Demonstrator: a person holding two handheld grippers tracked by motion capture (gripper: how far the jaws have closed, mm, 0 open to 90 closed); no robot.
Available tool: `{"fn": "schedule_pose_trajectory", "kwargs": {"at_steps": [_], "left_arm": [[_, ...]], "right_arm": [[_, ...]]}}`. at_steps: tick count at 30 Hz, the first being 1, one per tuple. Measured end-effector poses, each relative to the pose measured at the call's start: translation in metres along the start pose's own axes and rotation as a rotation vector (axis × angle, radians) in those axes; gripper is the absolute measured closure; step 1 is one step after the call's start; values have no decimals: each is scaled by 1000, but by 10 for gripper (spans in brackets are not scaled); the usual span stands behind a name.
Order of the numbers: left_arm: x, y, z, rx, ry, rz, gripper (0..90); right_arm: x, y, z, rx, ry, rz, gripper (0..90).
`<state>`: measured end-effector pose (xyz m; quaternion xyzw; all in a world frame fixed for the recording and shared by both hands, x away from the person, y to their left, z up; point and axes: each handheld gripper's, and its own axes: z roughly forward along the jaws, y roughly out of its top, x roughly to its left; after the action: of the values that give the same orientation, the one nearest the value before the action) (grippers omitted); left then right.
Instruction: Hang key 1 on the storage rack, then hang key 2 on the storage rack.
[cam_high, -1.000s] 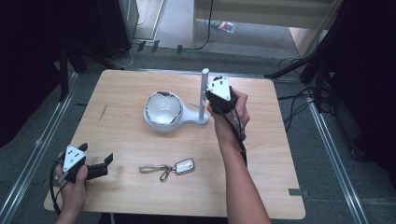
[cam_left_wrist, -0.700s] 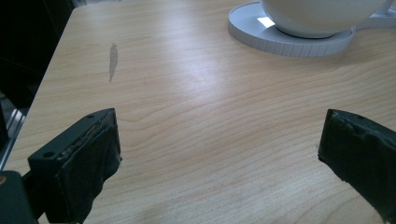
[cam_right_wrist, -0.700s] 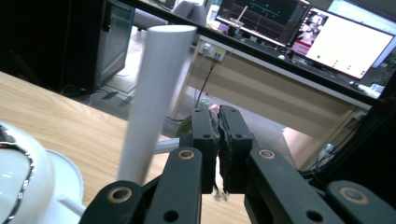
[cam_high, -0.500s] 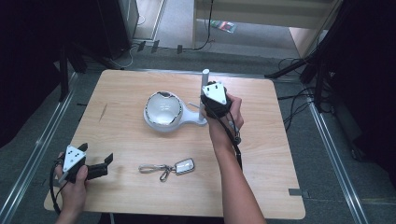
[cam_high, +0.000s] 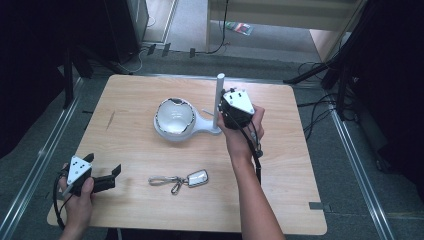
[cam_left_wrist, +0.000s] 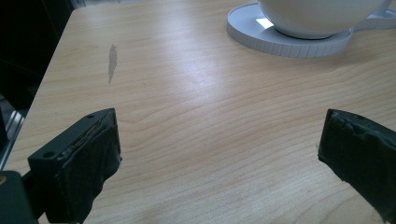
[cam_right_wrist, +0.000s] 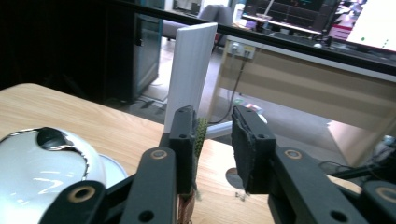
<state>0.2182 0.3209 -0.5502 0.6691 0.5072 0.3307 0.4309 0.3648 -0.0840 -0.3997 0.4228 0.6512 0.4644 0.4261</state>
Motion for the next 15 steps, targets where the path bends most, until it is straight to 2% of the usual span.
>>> {"fn": "schedule_pose_trajectory", "kwargs": {"at_steps": [1, 4, 7, 12, 15], "left_arm": [[0, 0, 0, -2, 1, 0, 0], [0, 0, 0, -2, 0, 1, 0], [0, 0, 0, 2, -1, 1, 0], [0, 0, 0, 7, -3, 0, 0], [0, 0, 0, 3, 0, 2, 0]], "right_arm": [[-1, 0, -2, -2, 10, -5, 661], [-6, 0, -9, -10, 81, 5, 599], [-8, -1, -15, 4, 110, -21, 580], [-12, -7, -25, 18, 138, -33, 554], [-16, -9, -30, 11, 208, -25, 518]]}}
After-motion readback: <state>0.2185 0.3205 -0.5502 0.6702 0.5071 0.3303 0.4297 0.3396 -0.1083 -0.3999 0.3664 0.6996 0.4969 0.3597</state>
